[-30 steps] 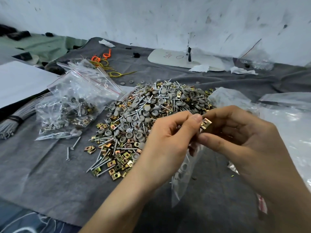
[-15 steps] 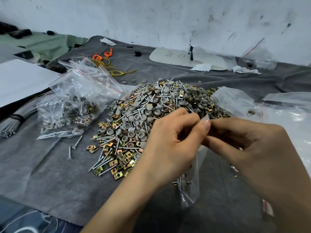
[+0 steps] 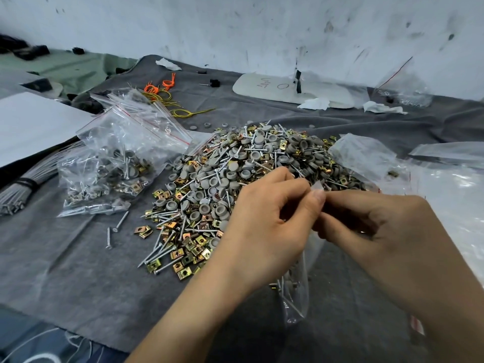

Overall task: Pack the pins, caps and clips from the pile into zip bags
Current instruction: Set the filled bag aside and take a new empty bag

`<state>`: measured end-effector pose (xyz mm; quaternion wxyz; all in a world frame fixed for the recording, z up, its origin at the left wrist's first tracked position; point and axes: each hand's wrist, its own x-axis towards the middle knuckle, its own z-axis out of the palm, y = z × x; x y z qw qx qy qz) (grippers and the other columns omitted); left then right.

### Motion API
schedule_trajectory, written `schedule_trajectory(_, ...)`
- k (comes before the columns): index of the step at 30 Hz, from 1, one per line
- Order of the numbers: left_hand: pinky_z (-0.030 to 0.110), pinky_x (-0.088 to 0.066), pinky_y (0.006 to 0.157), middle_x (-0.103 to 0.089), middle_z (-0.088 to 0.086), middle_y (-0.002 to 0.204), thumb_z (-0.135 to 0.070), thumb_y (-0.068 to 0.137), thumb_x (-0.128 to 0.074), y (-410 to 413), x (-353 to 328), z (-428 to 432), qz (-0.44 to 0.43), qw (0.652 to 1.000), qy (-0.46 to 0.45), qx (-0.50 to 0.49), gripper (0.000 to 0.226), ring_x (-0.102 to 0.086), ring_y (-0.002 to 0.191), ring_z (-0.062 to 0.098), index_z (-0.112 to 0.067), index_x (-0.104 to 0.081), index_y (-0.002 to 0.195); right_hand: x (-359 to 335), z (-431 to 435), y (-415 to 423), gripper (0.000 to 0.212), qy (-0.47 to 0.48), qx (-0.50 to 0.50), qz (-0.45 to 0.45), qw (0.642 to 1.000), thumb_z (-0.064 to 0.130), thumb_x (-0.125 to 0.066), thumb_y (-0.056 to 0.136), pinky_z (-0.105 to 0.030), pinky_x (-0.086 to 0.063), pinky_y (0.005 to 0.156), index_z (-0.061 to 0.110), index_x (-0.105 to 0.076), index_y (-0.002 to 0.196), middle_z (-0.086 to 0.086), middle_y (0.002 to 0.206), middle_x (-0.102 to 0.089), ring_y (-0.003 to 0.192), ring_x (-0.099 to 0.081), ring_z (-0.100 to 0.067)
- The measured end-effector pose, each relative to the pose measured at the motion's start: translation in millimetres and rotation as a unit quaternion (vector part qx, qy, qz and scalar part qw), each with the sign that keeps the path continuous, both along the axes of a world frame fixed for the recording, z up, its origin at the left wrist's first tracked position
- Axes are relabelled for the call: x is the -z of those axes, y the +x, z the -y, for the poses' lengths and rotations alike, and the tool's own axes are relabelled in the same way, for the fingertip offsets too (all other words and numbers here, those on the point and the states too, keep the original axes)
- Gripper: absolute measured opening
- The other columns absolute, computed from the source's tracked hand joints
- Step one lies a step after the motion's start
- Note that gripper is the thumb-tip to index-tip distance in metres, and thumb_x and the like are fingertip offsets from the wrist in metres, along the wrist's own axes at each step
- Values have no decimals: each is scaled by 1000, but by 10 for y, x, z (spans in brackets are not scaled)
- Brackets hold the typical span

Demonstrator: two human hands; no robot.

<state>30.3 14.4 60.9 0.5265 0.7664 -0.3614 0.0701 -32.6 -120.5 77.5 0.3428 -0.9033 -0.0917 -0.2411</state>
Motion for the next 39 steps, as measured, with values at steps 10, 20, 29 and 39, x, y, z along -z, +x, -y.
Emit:
schedule_trajectory(10, 21, -33, 64, -43, -7, 72, -26, 94, -46, 72, -34, -85, -4, 998, 41, 46, 31, -44, 67, 5, -20, -49, 65, 75, 56, 17, 30, 32, -31, -13, 999, 24, -70, 72, -19, -53, 56, 42, -68, 95, 22, 78, -71, 61, -66, -3)
schedule_trajectory(20, 24, -38, 66, -49, -2, 72, -29, 93, -51, 181, -24, -188, -26, 999, -14, 42, 34, -48, 68, 6, -13, -58, 64, 148, 156, 28, 18, 466, -52, -126, 874, 15, -67, 61, -17, -50, 50, 12, -77, 76, -13, 69, -70, 54, -64, -13)
schedule_trajectory(29, 32, -47, 69, -63, -5, 75, -30, 91, -58, 189, 34, -103, -38, 996, -56, 59, 15, -60, 71, 11, -26, -68, 80, 120, -150, 101, 21, 564, -48, -193, 801, 40, -69, 67, -13, -19, 35, 20, -67, 70, 1, 55, -46, 33, -24, -4)
schedule_trajectory(39, 17, -48, 73, -64, 0, 87, -20, 89, -63, 178, 33, -95, 63, 995, -54, 52, 23, -63, 81, 8, -14, -73, 109, 102, -94, 76, 22, 558, -69, -180, 807, 33, -69, 61, -13, -24, 35, 11, -72, 61, -10, 64, -66, 32, -28, -2)
